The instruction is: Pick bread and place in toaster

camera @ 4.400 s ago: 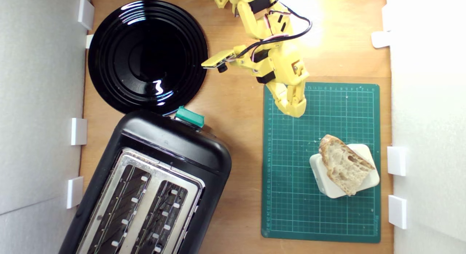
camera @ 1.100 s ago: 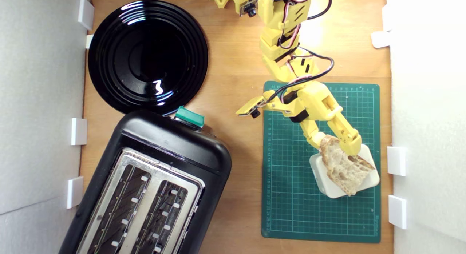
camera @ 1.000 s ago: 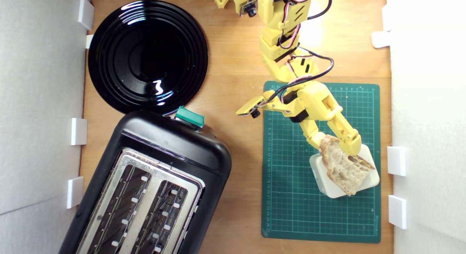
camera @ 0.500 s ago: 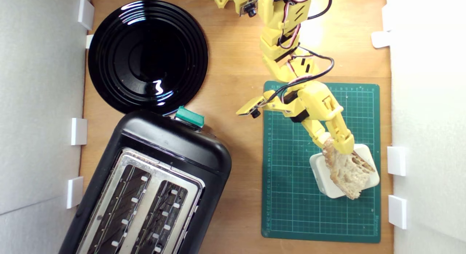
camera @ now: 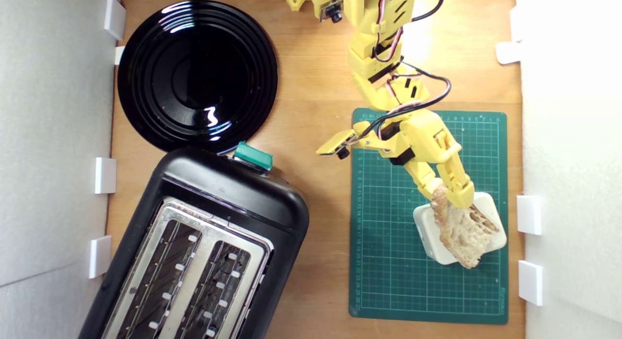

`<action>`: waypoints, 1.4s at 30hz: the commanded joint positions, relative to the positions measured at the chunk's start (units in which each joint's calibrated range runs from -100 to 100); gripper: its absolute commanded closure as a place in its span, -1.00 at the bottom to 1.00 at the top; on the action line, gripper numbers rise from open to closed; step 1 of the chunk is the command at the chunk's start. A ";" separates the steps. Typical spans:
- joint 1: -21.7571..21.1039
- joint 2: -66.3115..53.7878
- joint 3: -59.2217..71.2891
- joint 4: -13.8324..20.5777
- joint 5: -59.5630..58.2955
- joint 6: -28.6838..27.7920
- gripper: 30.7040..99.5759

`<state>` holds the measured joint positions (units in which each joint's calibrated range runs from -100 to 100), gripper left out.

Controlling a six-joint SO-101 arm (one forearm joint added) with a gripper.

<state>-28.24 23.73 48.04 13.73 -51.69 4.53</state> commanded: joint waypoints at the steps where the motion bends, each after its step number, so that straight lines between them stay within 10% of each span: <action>1: -0.05 -8.75 -1.78 -0.58 4.77 -0.16 0.14; 42: 6.00 -49.85 -14.49 0.33 47.68 0.05 0.14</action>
<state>-22.56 -18.35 38.05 13.11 -4.83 4.63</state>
